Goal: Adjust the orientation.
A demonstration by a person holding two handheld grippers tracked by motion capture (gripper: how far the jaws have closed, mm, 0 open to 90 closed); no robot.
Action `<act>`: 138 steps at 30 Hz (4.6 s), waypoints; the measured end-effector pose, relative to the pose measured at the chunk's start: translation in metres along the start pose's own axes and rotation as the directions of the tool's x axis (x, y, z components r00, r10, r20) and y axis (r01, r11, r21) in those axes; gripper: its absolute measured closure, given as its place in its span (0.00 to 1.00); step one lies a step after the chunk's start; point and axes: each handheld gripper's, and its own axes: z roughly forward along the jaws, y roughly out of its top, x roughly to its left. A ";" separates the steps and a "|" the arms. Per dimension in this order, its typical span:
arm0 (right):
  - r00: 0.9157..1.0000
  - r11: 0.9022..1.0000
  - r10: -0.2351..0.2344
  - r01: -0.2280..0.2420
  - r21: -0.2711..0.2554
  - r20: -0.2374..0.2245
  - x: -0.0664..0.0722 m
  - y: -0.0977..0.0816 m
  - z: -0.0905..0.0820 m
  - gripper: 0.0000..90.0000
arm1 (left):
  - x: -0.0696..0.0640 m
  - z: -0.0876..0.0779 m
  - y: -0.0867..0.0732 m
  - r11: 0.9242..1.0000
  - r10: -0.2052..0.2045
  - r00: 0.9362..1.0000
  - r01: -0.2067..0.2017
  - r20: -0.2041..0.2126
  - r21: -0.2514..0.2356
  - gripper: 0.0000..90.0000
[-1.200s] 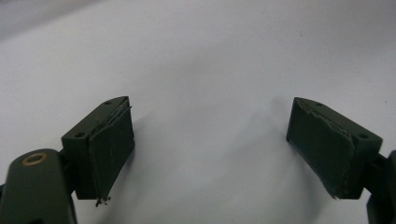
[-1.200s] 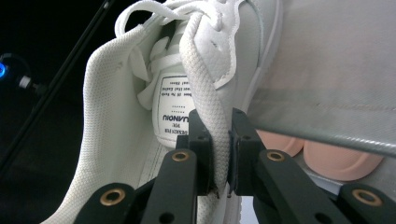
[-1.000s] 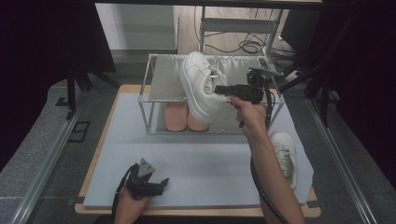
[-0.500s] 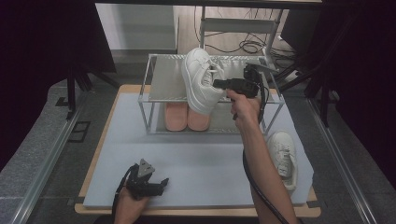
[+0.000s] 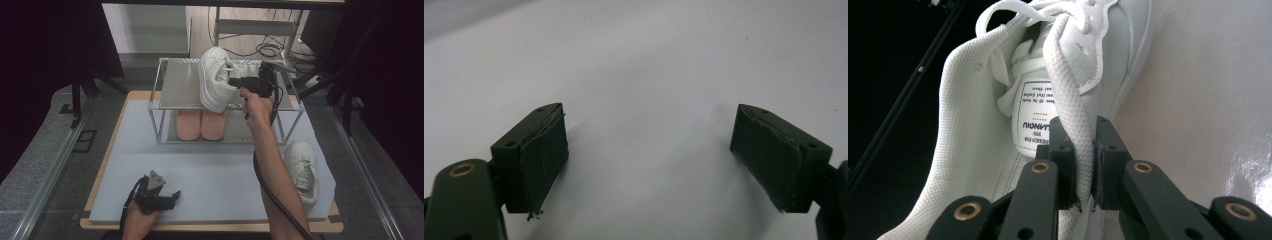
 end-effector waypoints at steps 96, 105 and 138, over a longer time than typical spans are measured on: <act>0.671 0.663 -0.741 0.732 0.157 0.007 0.006 -0.077 -0.050 0.00 | 0.000 0.000 -0.001 1.000 -0.001 1.000 0.001 -0.005 -0.005 0.17; 0.656 0.644 -0.754 0.749 0.156 -0.037 0.002 -0.101 -0.067 0.00 | -0.001 0.000 -0.001 1.000 -0.004 1.000 0.004 -0.005 -0.006 0.17; 0.633 0.613 -0.774 0.736 0.286 0.030 -0.041 -0.141 -0.137 0.34 | -0.001 0.000 -0.001 1.000 -0.005 1.000 0.005 -0.006 -0.008 0.17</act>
